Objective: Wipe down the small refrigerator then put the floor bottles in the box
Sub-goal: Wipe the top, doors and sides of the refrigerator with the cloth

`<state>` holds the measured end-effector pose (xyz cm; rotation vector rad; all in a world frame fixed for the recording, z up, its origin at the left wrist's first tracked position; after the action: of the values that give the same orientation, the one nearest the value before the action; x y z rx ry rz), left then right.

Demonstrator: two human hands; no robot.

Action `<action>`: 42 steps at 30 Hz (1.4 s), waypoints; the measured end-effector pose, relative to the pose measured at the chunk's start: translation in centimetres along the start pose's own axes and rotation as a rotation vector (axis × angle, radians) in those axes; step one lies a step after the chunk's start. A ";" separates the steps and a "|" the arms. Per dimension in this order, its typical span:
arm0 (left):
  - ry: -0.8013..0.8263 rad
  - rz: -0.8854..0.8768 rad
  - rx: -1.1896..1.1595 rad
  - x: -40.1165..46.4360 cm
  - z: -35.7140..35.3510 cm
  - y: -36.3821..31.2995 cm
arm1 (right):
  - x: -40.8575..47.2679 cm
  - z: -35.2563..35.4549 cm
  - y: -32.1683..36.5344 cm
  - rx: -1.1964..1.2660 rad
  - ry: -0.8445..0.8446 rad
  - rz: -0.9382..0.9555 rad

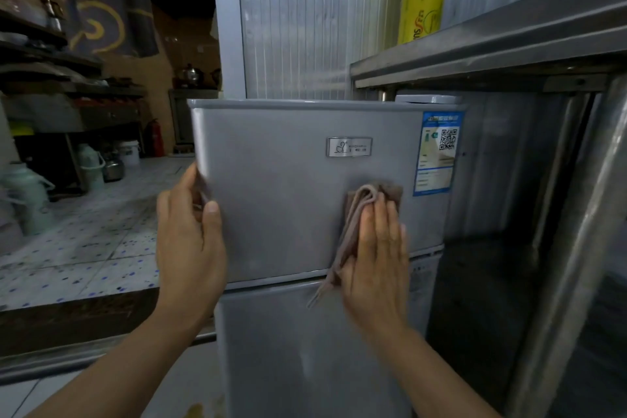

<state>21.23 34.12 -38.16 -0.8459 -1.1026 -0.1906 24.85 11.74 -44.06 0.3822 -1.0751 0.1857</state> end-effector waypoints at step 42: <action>0.097 0.068 0.075 -3.9 -0.5 2.3 | -2.2 -1.2 -12.2 0.322 -0.023 -0.520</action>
<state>20.92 34.34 -42.71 -0.7980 -0.9835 -0.1319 28.80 1.03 -49.14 0.9399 -0.9351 -0.1130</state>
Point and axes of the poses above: each hand's wrist, its own x-axis towards the middle knuckle, its own z-axis out of the back of the hand, y = z × x, the point moved 8 cm from there along x, towards the middle knuckle, and after that the axes turned 4 degrees about -z, right-handed, at the moved point
